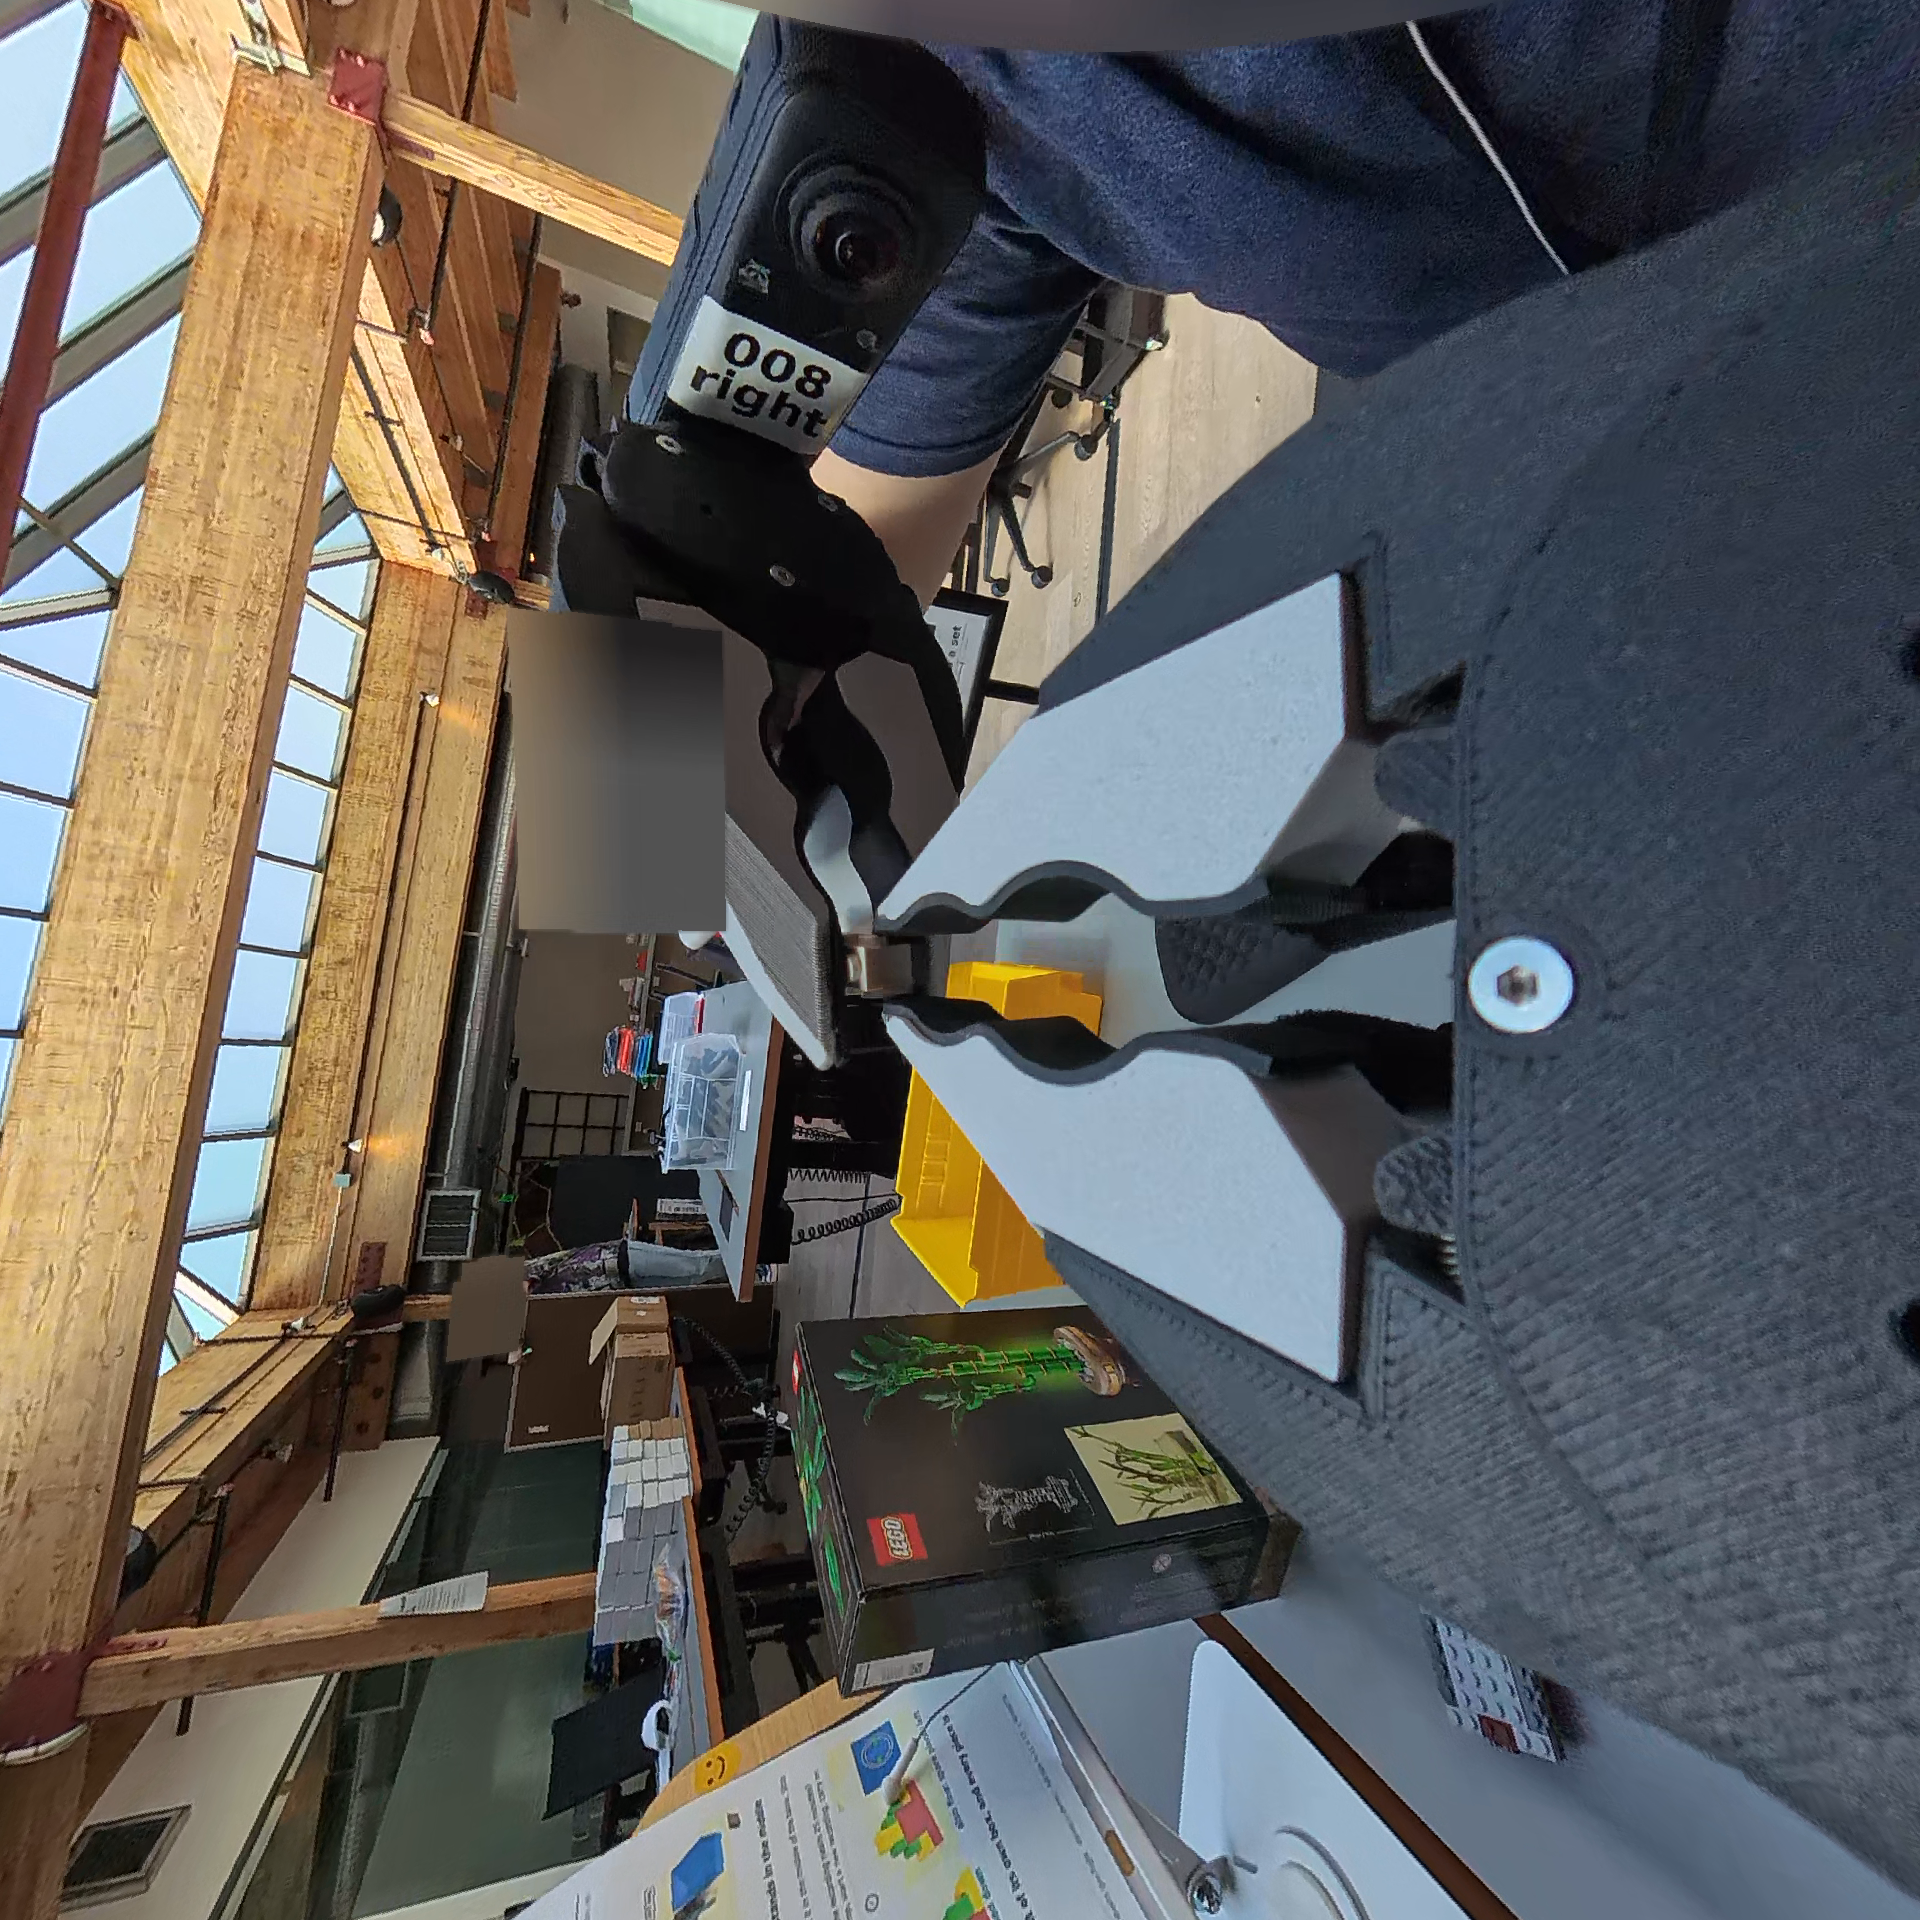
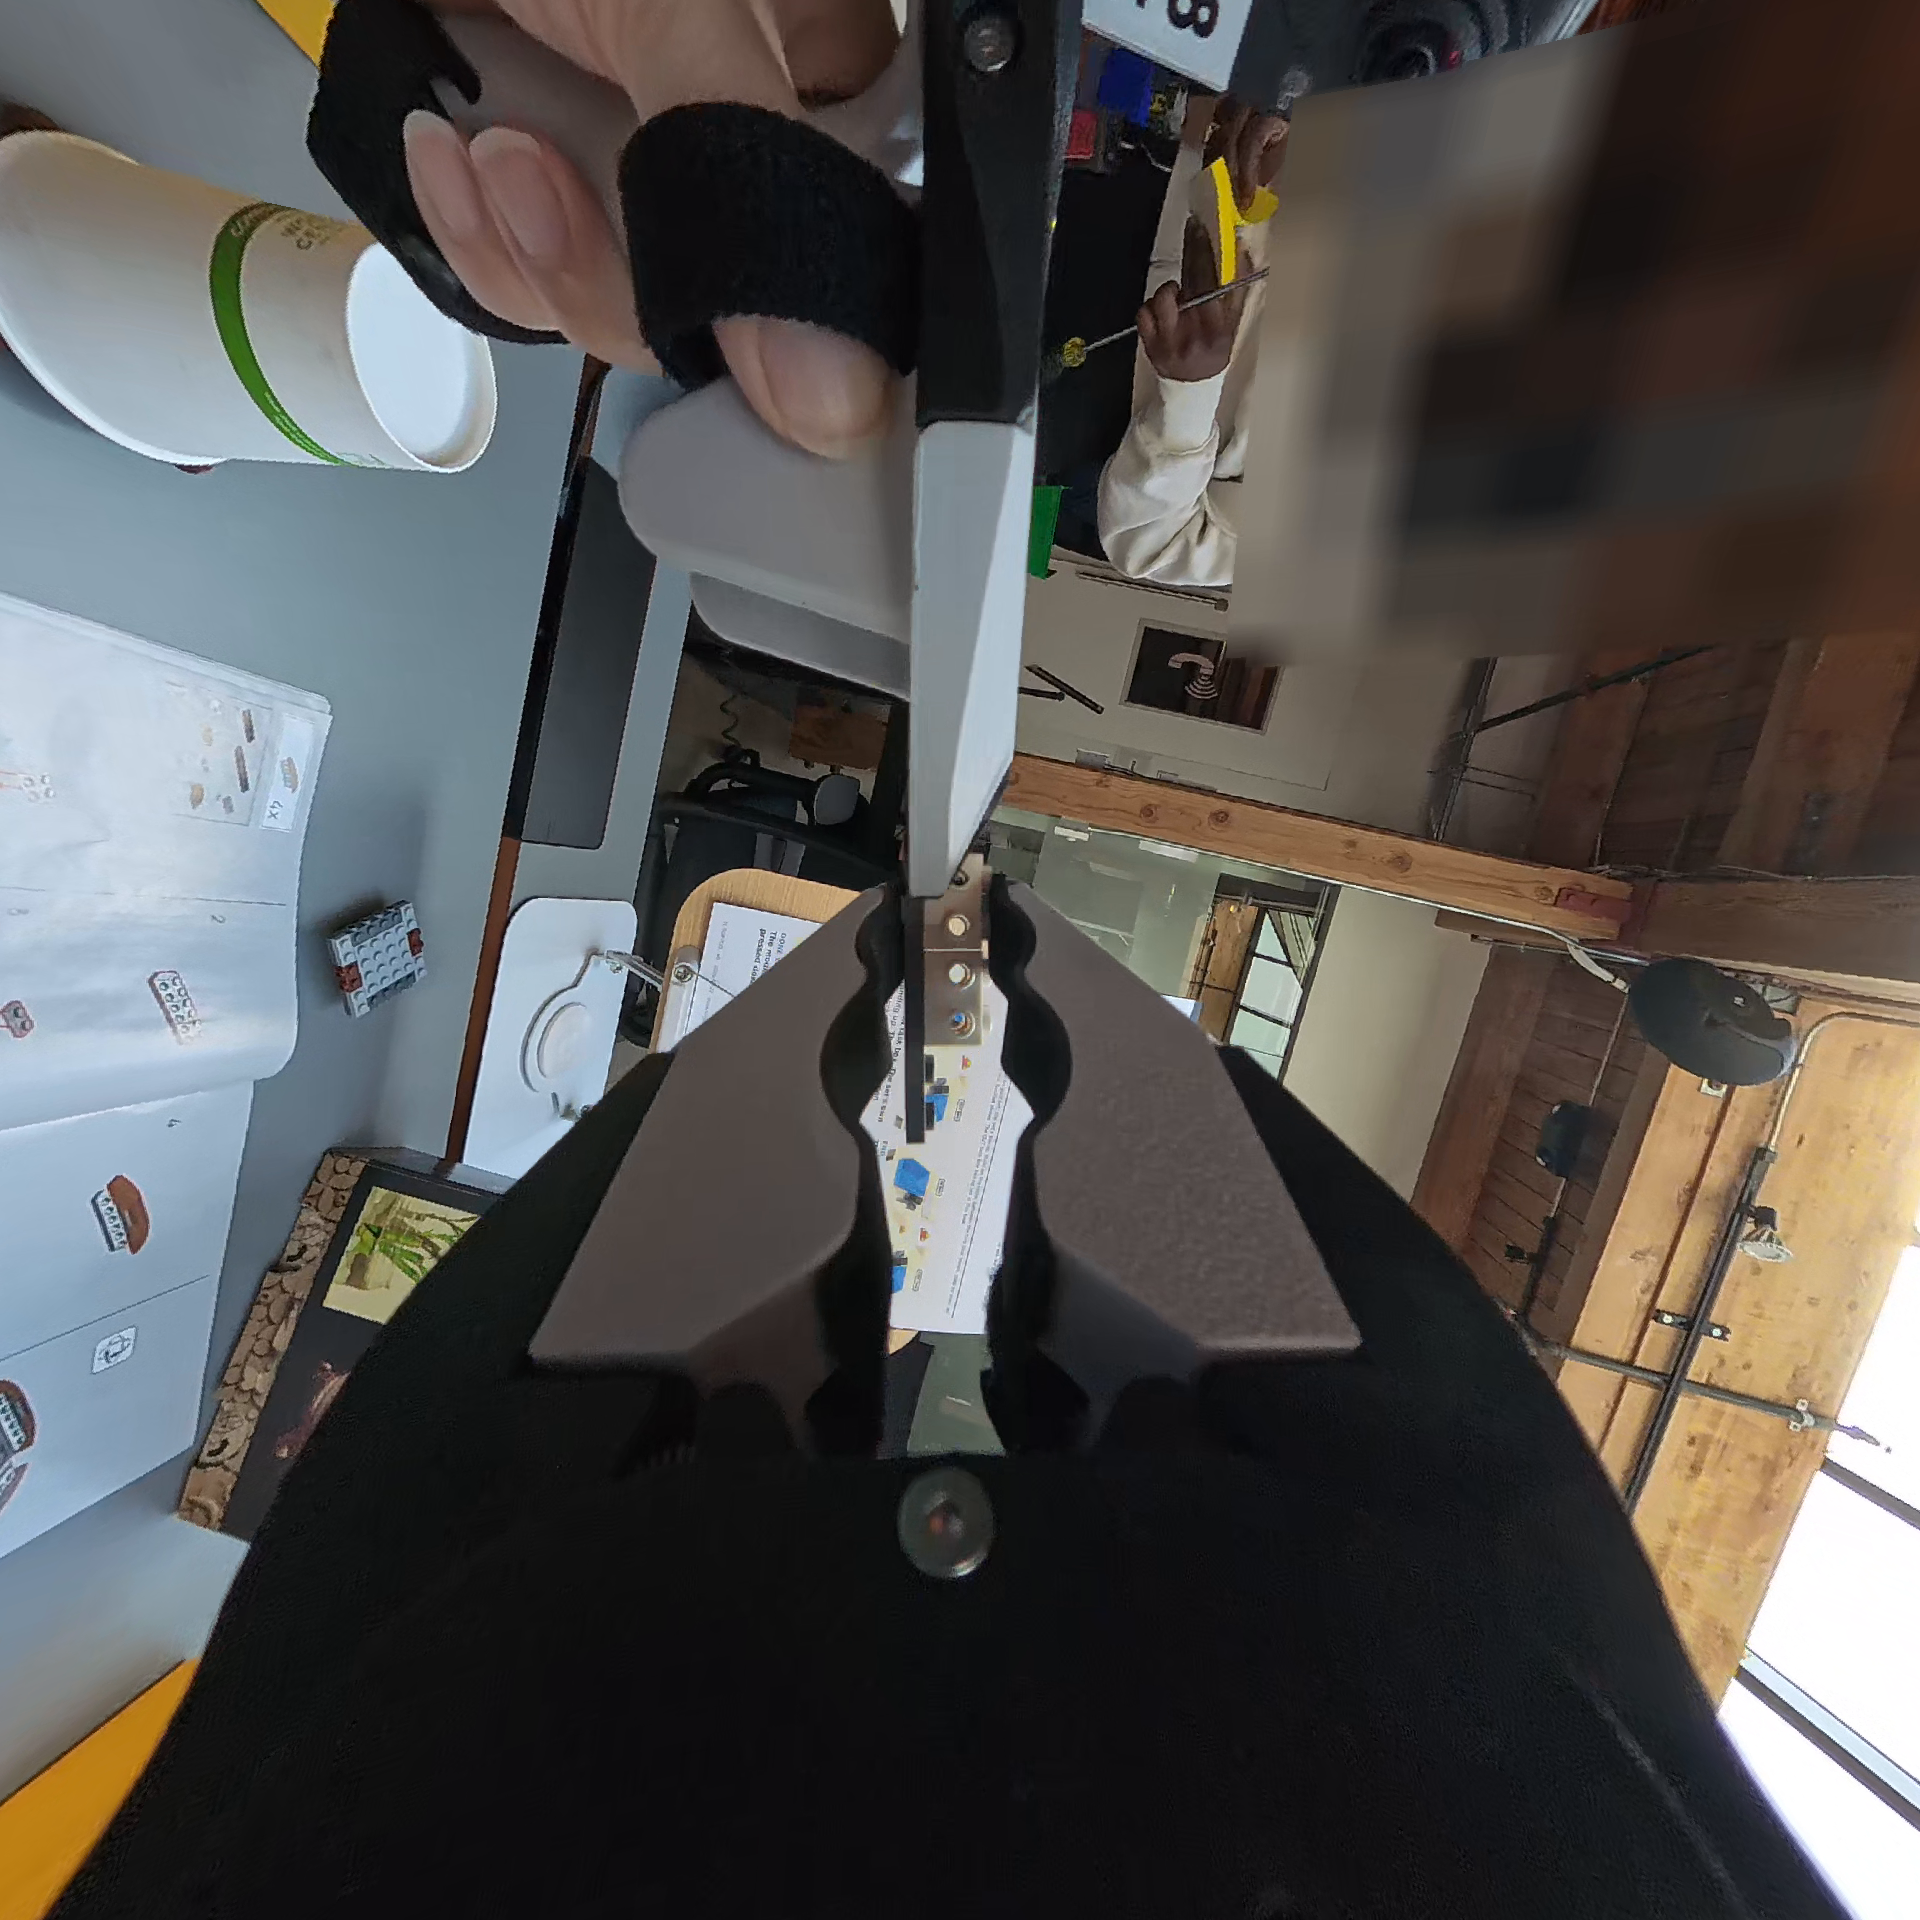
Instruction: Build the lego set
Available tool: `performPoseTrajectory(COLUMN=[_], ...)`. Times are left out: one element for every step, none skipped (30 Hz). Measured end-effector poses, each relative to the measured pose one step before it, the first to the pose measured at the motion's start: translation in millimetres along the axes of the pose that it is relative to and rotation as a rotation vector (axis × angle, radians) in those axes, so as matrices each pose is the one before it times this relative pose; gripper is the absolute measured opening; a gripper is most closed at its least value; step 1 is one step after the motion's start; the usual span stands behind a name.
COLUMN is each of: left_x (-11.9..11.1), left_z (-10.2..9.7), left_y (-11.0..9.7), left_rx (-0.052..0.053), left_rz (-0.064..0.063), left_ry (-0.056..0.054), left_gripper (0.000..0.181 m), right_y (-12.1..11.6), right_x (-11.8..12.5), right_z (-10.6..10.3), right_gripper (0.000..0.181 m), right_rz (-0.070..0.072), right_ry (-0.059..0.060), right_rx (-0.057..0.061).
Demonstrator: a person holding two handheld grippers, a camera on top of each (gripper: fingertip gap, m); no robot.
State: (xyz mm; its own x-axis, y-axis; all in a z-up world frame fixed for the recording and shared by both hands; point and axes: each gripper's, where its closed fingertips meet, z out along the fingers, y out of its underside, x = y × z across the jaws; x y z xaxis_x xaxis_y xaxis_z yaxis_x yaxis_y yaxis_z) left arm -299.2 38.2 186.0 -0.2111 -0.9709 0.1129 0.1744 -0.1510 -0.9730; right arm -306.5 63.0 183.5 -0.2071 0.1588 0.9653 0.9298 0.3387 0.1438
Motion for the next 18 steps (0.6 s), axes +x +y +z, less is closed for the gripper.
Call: performPoseTrajectory(left_x=[0.14, -0.61, -0.26, 0.65, 0.43, -0.74, -0.37, -0.17, -0.51, -0.18, 0.59, 1.44, 1.23, 0.31, 0.39, 1.84, 0.74, -1.28], left_z=[-1.97, -1.68, -0.95, -0.33, 0.01, -0.11, -0.2, -0.42, -0.45, -0.68, -1.19, -1.54, -1.47, -1.23, -0.74, -0.28, 0.01, -0.79], left_y=[-1.68, -1.31, -0.55, -0.06, 0.36, 0.64, 0.25, 0.36, 0.47, -0.12, -0.9, -1.06, -1.2, -1.05, -0.59, 0.56, 1.32, 1.5], left_rx=[0.0121, 0.0095, 0.0047, 0.0016, -0.0015, -0.0034, -0.0009, -0.0021, -0.0031, 0.0017, 0.0053, 0.0064, 0.0047, 0.0031, 0.0015, -0.0048, -0.0116, -0.0142], left_rz=[-0.0095, -0.006, -0.0016, 0.0016, 0.0034, 0.0052, 0.0056, 0.0035, 0.0015, 0.0006, 0.0005, -0.0018, -0.0044, -0.0008, 0.0058, 0.0086, 0.004, 0.0012], left_ry=[0.0094, 0.0034, 0.0038, 0.008, 0.0036, -0.0045, -0.0029, -0.0013, -0.0025, 0.0002, 0.005, 0.0099, 0.0069, -0.0012, -0.0035, 0.0049, -0.002, -0.0154], left_gripper=[0.01, 0.01, 0.011, 0.011, 0.011, 0.013, 0.012, 0.012, 0.012, 0.012, 0.015, 0.02, 0.024, 0.022, 0.015, 0.009, 0.009, 0.009], right_y=[0.61, -0.38, -1.25, -0.98, -0.01, -0.27, -0.57, 0.17, -0.02, -0.86, -1.2, -1.15, -2.01, -2.34, -2.8, -2.16, -0.37, 0.25], right_x=[1.88, 0.75, -0.01, -0.19, -0.58, -0.12, -0.23, -0.48, -0.14, 0.53, 0.97, 0.56, -0.26, -0.84, -0.15, -0.25, -0.91, -1.2], right_z=[-0.56, -0.35, -0.24, -0.05, 0.41, 0.46, 0.41, 0.57, 0.75, 0.44, 0.15, 0.16, 0.17, 0.36, 0.61, 1.03, 1.46, 1.81], right_gripper=[0.014, 0.014, 0.014, 0.014, 0.014, 0.014, 0.014, 0.014, 0.014, 0.014, 0.014, 0.015, 0.014, 0.014, 0.014, 0.014, 0.014, 0.014], right_rz=[-0.0004, 0.0086, 0.0114, 0.0061, -0.0006, -0.0029, -0.0067, -0.0098, 0.0018, 0.0075, 0.0055, 0.0014, -0.0012, -0.001, -0.0027, -0.0072, -0.0084, -0.0057], right_ry=[0.0105, 0.0029, -0.0008, 0.0006, -0.0007, 0.0046, 0.007, 0.0023, 0.0012, 0.0041, 0.0054, 0.0036, -0.0007, -0.0012, 0.0046, 0.0052, -0.0001, -0.0016], right_rx=[-0.0024, 0.0049, 0.0109, 0.0086, -0.0003, -0.0011, 0.0023, -0.0016, -0.0024, 0.0041, 0.0064, 0.0036, 0.007, 0.0056, 0.0066, 0.0031, -0.0078, -0.0088])
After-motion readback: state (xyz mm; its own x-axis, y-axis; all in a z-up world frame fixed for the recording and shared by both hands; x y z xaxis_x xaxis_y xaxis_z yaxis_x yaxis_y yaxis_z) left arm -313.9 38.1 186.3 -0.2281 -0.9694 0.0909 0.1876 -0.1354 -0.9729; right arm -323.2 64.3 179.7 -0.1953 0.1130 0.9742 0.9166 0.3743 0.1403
